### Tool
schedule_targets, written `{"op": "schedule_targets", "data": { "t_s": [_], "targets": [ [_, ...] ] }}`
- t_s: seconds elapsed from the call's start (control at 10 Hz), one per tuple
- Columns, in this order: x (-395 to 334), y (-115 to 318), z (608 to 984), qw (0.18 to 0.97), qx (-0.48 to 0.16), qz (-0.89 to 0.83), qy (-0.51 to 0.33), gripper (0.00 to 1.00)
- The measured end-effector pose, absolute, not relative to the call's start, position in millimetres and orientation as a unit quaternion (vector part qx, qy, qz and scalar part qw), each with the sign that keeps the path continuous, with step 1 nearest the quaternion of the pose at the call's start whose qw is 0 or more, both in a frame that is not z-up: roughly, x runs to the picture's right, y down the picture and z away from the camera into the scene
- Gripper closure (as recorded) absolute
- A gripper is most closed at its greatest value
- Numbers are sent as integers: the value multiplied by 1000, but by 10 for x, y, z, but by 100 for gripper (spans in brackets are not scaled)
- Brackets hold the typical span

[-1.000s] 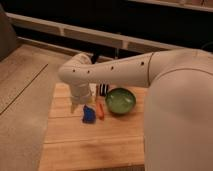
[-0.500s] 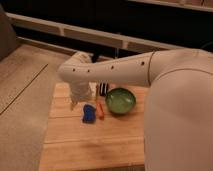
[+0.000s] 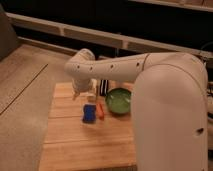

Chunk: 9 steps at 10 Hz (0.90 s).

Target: Place the pepper in the ceramic bowl

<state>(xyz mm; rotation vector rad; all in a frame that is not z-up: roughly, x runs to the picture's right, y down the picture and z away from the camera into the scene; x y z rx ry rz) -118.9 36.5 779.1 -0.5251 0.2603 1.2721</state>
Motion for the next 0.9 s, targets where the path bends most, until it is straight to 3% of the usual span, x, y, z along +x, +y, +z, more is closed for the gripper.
{"op": "schedule_targets", "data": {
  "t_s": [0.4,0.9],
  "targets": [
    [-1182,480,7839,762,-249,583,134,35],
    [-725,906,8114,717,-222,620,231,35]
  ]
}}
